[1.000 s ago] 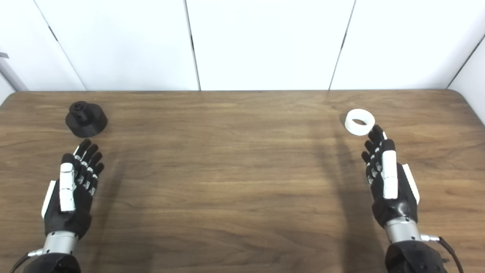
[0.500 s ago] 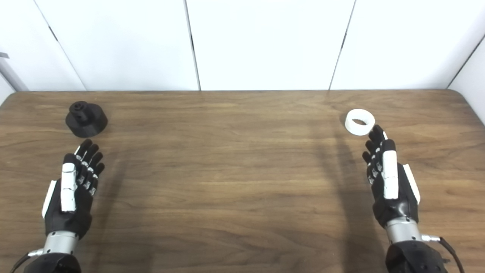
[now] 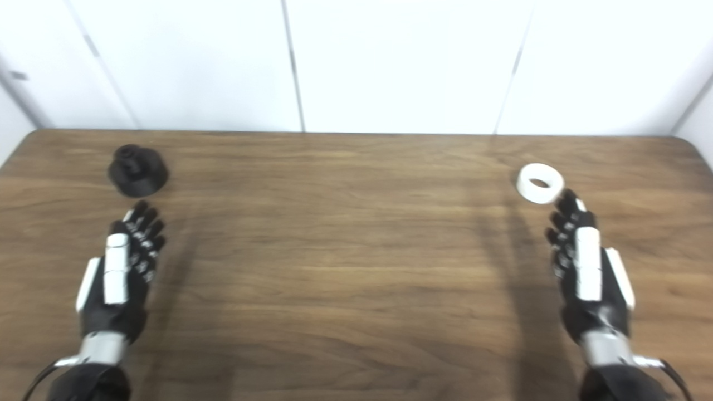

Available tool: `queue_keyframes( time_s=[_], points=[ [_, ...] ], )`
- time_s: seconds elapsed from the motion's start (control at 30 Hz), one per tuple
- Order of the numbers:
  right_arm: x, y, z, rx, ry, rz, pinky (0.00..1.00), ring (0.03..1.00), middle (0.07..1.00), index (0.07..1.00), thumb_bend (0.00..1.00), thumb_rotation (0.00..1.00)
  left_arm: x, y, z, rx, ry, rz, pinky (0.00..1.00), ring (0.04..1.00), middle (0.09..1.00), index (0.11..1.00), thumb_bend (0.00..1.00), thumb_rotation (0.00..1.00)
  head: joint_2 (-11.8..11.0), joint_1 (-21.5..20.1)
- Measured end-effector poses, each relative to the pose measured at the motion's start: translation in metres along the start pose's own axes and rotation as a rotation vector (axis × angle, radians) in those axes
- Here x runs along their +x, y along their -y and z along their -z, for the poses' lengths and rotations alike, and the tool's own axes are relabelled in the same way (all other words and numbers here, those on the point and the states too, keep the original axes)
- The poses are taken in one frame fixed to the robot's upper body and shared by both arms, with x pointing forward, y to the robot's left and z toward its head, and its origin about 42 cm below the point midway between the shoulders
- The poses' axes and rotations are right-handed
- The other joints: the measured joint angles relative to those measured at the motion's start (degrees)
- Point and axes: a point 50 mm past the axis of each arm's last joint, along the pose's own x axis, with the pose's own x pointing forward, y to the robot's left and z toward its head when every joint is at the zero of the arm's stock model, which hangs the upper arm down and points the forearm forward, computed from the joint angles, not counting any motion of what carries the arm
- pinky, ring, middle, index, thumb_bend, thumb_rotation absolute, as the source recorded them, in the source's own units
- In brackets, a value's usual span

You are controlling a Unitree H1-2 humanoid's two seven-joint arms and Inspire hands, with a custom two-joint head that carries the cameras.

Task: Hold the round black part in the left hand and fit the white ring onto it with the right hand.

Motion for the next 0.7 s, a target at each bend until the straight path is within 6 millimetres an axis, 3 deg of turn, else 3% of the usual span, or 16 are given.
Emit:
queue_keyframes(
  time_s=[0.1,0.27,0.37,0.7],
  points=[
    [0.001,0.004,0.005,0.006,-0.016,-0.005,1.00,1.000,1.000,1.000,0.56,1.00,-0.002,0.006,0.002,0.010,0.017,-0.003,0.98,0.956,0.954,0.938,0.55,0.88,-1.85,4.32],
    [0.002,0.011,0.006,0.015,-0.001,-0.005,1.00,1.000,1.000,1.000,0.62,1.00,-0.002,0.017,0.009,0.015,0.009,0.008,0.98,0.962,0.961,0.948,0.56,0.87,-3.53,7.06],
    [0.002,0.011,0.006,0.011,0.006,-0.018,1.00,1.000,0.988,0.979,0.55,1.00,-0.003,0.020,0.009,0.020,0.031,0.011,0.99,0.967,0.963,0.941,0.55,0.87,-5.89,9.43],
    [0.002,0.016,0.009,-0.010,0.015,-0.040,1.00,0.969,0.944,0.934,0.49,1.00,-0.003,0.025,0.017,0.027,0.029,-0.002,0.97,0.947,0.956,0.938,0.57,0.88,-7.83,10.14]
  ],
)
